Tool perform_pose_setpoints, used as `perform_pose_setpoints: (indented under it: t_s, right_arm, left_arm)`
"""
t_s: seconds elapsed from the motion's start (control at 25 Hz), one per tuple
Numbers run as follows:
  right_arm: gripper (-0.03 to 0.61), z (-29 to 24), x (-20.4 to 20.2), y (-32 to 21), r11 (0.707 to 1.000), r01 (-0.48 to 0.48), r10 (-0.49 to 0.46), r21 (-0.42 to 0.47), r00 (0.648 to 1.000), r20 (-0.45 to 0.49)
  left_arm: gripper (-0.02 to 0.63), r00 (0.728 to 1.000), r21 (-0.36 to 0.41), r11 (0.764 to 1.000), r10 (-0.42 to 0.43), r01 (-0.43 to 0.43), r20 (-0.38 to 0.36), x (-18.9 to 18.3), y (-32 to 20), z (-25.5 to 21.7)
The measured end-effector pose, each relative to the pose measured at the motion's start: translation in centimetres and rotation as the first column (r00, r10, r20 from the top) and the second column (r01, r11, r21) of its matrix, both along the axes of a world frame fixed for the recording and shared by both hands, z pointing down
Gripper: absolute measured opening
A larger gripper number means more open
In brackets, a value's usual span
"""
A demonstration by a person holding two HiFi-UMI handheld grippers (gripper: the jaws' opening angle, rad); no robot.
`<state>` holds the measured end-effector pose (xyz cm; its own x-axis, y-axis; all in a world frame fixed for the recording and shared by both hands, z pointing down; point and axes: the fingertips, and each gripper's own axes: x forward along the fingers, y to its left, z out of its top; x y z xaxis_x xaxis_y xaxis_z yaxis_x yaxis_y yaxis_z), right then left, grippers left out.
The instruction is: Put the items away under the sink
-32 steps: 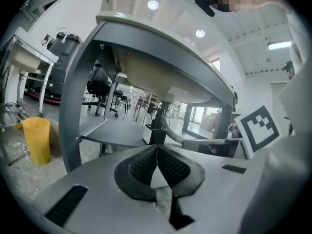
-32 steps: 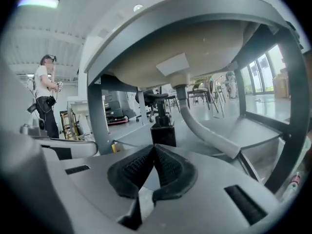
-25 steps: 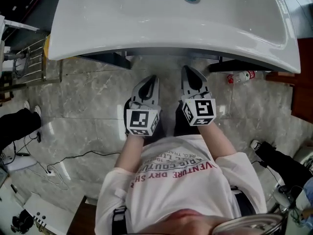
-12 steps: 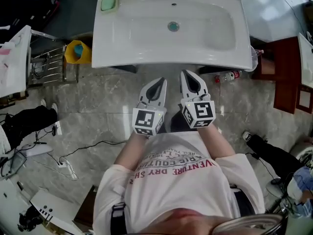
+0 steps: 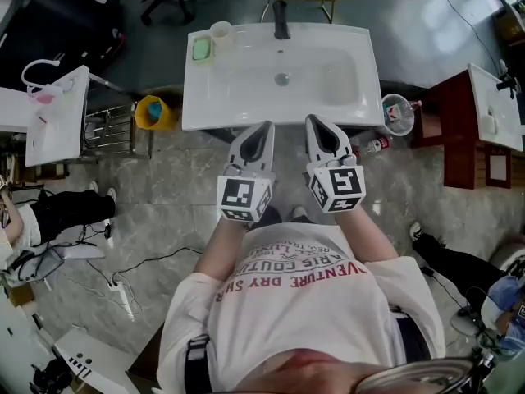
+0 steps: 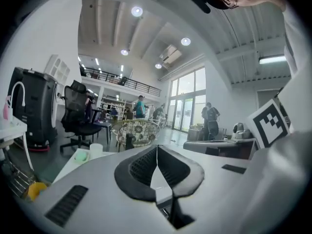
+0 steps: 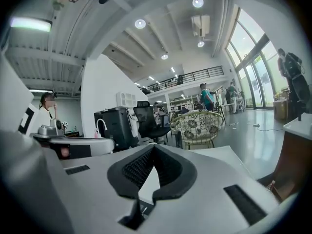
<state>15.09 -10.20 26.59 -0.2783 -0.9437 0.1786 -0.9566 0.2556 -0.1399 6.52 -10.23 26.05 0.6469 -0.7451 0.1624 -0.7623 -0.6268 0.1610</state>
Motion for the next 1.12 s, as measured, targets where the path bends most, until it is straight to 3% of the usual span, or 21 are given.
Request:
perform_pose_setpoints:
  t_s: [0.36,0.64,1.12]
  right_arm:
    - [0.025,-5.6,1.6,1.2,0.997,-0.059,0.059,0.049,0.998,-0.007]
    - [0.025,-6.5,1.3,1.4,0.997,-0.066,0.069,0.047,0.997,-0.044]
    - [0.025,-6.8,1.1,2.3,0.996,-0.08,0.083,0.044,0.995,-0.056]
  left_arm:
    - [0.023,0.999,0.09,0.996,-0.025,0.028,-0.024,-0.4,0.7,-6.0]
    - [0.023,0.998,0.064,0.998,-0.024,0.027,-0.056,-1.1,0.8,-6.6]
    - [0.023,0.999,0.08,0.997,-0.019,0.022,-0.047,-1.5,1.5,-7.2]
